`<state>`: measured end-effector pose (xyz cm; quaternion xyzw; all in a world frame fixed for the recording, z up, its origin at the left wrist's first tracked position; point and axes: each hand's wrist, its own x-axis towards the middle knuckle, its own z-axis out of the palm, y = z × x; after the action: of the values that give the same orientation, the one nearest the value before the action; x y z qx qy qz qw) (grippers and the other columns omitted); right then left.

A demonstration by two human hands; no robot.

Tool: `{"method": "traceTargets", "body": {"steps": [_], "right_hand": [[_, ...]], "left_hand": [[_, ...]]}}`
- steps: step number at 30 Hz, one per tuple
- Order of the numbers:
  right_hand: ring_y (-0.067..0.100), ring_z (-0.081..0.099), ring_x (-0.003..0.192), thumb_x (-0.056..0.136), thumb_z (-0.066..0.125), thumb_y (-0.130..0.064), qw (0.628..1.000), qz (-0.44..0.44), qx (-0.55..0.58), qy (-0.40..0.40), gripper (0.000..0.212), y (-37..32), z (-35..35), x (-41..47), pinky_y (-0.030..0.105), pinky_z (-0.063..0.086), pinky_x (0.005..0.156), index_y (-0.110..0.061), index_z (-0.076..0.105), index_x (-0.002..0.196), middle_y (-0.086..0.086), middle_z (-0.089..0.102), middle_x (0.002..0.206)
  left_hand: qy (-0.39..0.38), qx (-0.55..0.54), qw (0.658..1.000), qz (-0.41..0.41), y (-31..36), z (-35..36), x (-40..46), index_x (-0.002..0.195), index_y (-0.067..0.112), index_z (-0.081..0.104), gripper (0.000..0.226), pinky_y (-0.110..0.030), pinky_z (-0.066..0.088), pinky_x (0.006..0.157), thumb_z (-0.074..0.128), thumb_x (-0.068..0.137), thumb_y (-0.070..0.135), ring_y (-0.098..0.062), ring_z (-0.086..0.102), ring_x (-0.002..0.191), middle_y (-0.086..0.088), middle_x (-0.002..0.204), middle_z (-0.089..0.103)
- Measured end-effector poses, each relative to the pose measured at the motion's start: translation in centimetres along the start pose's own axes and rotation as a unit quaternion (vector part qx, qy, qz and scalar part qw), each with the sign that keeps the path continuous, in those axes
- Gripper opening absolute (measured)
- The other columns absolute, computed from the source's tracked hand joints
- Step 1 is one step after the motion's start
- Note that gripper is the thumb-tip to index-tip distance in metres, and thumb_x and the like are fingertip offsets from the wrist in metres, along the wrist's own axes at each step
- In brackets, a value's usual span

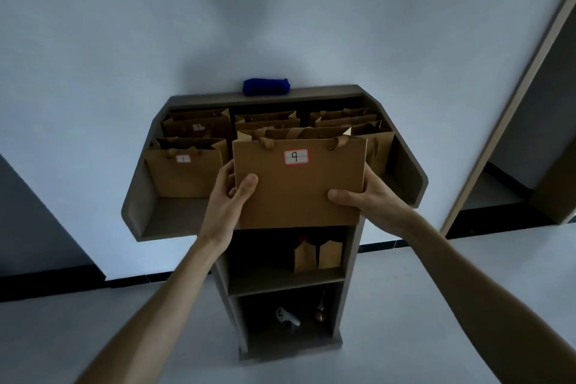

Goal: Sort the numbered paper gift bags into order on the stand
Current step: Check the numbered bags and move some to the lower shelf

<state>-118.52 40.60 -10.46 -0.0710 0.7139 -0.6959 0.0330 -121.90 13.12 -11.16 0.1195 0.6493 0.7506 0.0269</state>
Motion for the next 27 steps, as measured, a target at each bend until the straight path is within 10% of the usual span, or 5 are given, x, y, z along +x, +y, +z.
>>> {"method": "traceTargets", "body": {"steps": [27], "right_hand": [[0.011,0.062,0.115,0.069,0.084,-0.037,0.999,0.000,-0.044,-0.032,0.087,33.7,2.1,2.5,0.033,0.059,0.078,-0.041,0.033,0.140,-0.009,0.058,0.128]], "left_hand": [[0.044,0.035,0.998,-0.026,-32.8,-7.3,-2.4,0.137,0.030,0.044,0.103,-0.051,0.055,0.089,0.079,0.050,0.074,-0.022,0.064,0.114,0.001,0.127,0.064]]}}
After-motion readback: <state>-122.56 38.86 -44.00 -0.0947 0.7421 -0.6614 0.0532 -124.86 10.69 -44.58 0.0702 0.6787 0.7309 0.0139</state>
